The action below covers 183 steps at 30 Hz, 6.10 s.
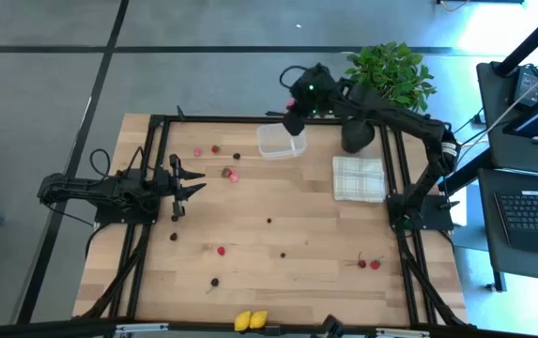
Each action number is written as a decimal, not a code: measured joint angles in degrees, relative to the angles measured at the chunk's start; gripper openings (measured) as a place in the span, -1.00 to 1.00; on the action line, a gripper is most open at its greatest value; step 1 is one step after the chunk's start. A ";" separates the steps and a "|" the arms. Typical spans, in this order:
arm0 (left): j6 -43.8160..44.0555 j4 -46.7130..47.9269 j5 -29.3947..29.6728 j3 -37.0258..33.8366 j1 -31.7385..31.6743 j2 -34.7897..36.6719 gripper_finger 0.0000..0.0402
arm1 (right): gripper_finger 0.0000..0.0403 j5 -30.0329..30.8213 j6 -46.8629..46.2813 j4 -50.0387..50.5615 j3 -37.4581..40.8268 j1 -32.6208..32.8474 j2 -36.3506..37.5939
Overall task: Pick and placing Produce into tupperware
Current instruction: Put the bottom right peach into the transparent container, then put the top blueberry into the transparent container
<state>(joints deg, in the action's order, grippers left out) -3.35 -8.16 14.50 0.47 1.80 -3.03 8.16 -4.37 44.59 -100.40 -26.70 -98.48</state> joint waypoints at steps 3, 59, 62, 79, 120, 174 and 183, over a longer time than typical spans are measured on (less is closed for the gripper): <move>0.00 0.00 0.00 0.00 -0.02 0.00 -0.38 | -0.55 -0.06 -0.03 1.25 -0.02 -1.36 -1.07; -0.02 3.06 0.00 0.00 0.00 -0.02 -0.38 | -0.55 -7.97 0.36 4.14 0.07 -3.30 -28.26; -0.01 3.04 0.01 0.00 0.00 -0.02 -0.38 | -0.55 -7.93 0.36 4.14 0.07 -3.32 -28.26; -0.05 3.04 0.00 0.00 0.00 -0.02 -0.38 | -0.37 -7.84 0.56 2.98 0.07 -3.41 -28.26; -0.09 3.43 0.02 0.01 -0.02 0.00 -0.38 | -0.30 -9.79 4.74 34.07 -29.07 7.95 -27.98; 0.28 5.37 -0.48 0.00 0.00 -0.02 -0.38 | -0.30 -5.83 4.61 -0.64 3.93 32.13 -10.35; 0.26 5.23 -0.47 0.00 -0.01 -0.02 -0.38 | -0.30 -6.54 7.23 -39.06 37.72 32.13 5.00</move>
<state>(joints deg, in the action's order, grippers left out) -3.09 -2.93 14.03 0.47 1.79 -3.05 1.62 2.86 5.54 -62.68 5.43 -93.47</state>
